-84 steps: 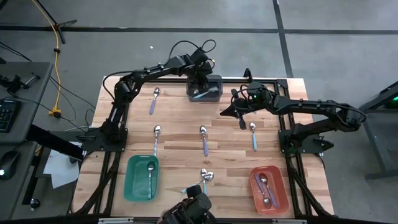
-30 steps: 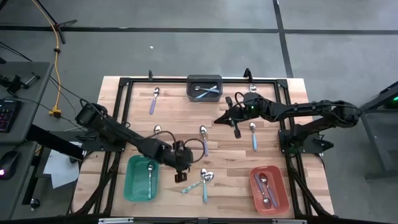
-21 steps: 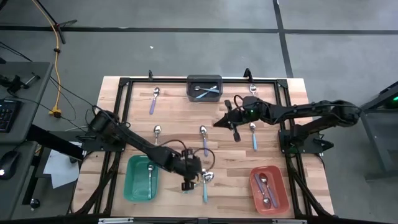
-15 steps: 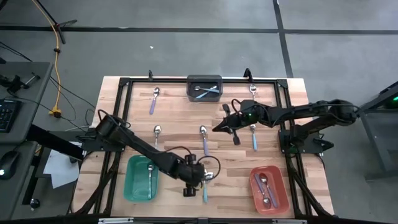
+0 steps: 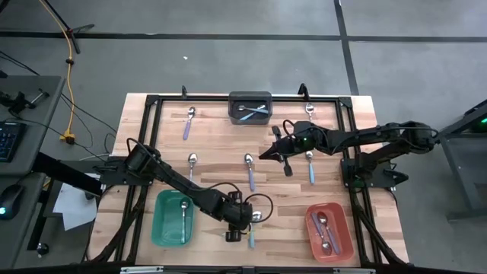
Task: Sort silverware by color (type)
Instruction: Put the white and blue spoon into the blue bin
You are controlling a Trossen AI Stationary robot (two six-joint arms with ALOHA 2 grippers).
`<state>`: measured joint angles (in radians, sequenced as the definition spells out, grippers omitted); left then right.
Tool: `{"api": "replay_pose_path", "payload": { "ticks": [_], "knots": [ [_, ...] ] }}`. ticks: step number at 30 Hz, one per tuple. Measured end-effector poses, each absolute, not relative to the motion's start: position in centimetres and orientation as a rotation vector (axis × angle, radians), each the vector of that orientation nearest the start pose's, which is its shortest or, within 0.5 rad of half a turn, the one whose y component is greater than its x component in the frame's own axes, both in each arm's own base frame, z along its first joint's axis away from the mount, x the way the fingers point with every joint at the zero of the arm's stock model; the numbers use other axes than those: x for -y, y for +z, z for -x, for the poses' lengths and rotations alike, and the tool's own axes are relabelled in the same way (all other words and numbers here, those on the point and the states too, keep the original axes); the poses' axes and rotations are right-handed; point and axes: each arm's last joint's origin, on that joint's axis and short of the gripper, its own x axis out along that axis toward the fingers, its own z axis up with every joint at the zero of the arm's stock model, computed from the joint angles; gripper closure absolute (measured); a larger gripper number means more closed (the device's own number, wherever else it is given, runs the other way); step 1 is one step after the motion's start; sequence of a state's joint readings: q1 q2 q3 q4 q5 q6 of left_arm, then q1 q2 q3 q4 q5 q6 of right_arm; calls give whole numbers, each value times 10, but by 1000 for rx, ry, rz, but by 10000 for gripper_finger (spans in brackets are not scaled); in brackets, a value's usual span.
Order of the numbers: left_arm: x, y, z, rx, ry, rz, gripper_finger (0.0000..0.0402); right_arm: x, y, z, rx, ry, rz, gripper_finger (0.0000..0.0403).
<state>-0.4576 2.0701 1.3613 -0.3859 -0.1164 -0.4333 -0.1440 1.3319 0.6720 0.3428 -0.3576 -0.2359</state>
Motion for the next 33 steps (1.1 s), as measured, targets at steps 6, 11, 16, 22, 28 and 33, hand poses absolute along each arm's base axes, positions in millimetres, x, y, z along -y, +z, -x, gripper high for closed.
{"api": "replay_pose_path", "payload": {
  "ticks": [6, 11, 16, 22, 28, 33],
  "knots": [
    [180, 135, -373, -1111, -79, 48, 268, 30, 227, -277, -282, 247, 154, 403],
    [176, 139, -370, -1132, -63, 49, 278, 30, 228, -277, -283, 238, 155, 403],
    [175, 147, -367, -1125, -47, 68, 273, 30, 227, -277, -285, 237, 151, 403],
    [180, 139, -365, -1158, -43, 68, 254, 30, 227, -277, -286, 236, 144, 403],
    [180, 133, -365, -1181, -47, 44, 256, 30, 228, -277, -285, 236, 145, 403],
    [178, 133, -363, -1186, -47, -15, 304, 30, 227, -277, -286, 236, 144, 403]
  ]
}}
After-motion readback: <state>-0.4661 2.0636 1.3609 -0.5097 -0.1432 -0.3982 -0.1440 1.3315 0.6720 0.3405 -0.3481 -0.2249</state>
